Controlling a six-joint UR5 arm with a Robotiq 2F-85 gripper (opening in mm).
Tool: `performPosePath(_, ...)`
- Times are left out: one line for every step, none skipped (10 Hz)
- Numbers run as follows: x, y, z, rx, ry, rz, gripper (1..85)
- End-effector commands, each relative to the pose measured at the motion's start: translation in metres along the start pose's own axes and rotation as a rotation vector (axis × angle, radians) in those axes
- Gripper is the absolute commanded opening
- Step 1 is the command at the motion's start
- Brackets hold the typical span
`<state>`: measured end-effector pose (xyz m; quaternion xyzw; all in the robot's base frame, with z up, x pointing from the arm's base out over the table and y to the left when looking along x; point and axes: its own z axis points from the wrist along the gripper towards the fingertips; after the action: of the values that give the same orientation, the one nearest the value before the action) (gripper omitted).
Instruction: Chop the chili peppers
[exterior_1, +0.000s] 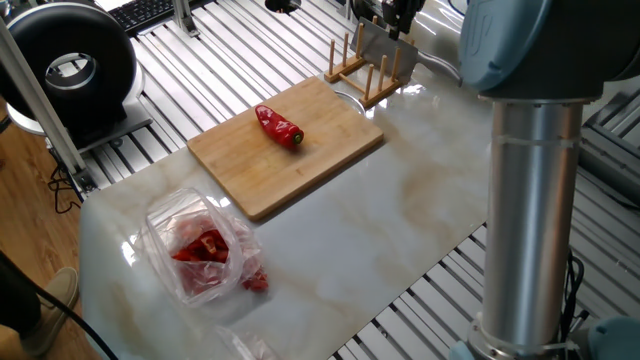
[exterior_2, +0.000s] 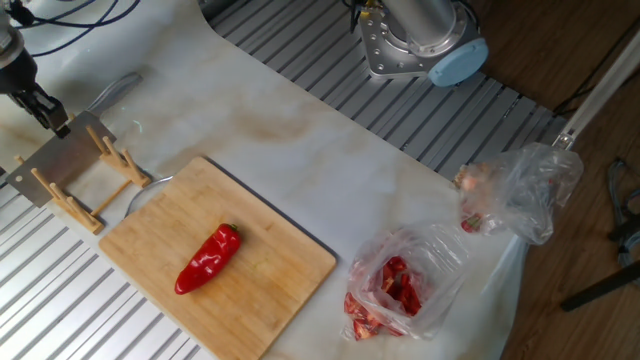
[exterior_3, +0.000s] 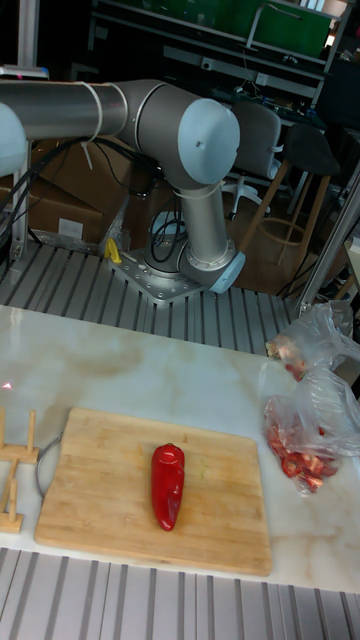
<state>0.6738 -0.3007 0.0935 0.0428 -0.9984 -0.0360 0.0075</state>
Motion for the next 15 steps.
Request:
performPosePath(0.002, 0.000, 0.003, -0.003, 0.009, -0.024, 38.0)
performPosePath(0.003, 0.001, 0.004, -0.007, 0.010, -0.026, 38.0)
performPosePath(0.003, 0.000, 0.006, -0.010, 0.010, -0.026, 38.0)
performPosePath(0.000, -0.001, 0.009, -0.010, 0.002, -0.023, 37.7)
performPosePath(-0.001, -0.002, 0.011, -0.008, -0.001, -0.019, 37.7)
performPosePath(-0.001, 0.000, 0.012, -0.014, 0.000, -0.017, 37.3)
performPosePath(0.001, 0.005, 0.014, -0.021, 0.004, -0.016, 37.3)
performPosePath(0.001, 0.009, 0.016, -0.023, 0.001, -0.007, 37.0)
performPosePath(0.000, 0.010, 0.017, -0.028, -0.001, -0.005, 37.0)
performPosePath(0.000, 0.011, 0.016, -0.031, -0.001, -0.005, 37.0)
performPosePath(0.001, 0.012, 0.015, -0.031, 0.000, -0.007, 37.0)
performPosePath(0.001, 0.012, 0.016, -0.031, 0.002, -0.007, 36.7)
performPosePath(0.003, 0.013, 0.017, -0.028, 0.004, -0.001, 36.3)
performPosePath(0.004, 0.013, 0.019, -0.025, 0.004, 0.003, 36.0)
performPosePath(0.004, 0.012, 0.020, -0.023, 0.002, 0.004, 35.7)
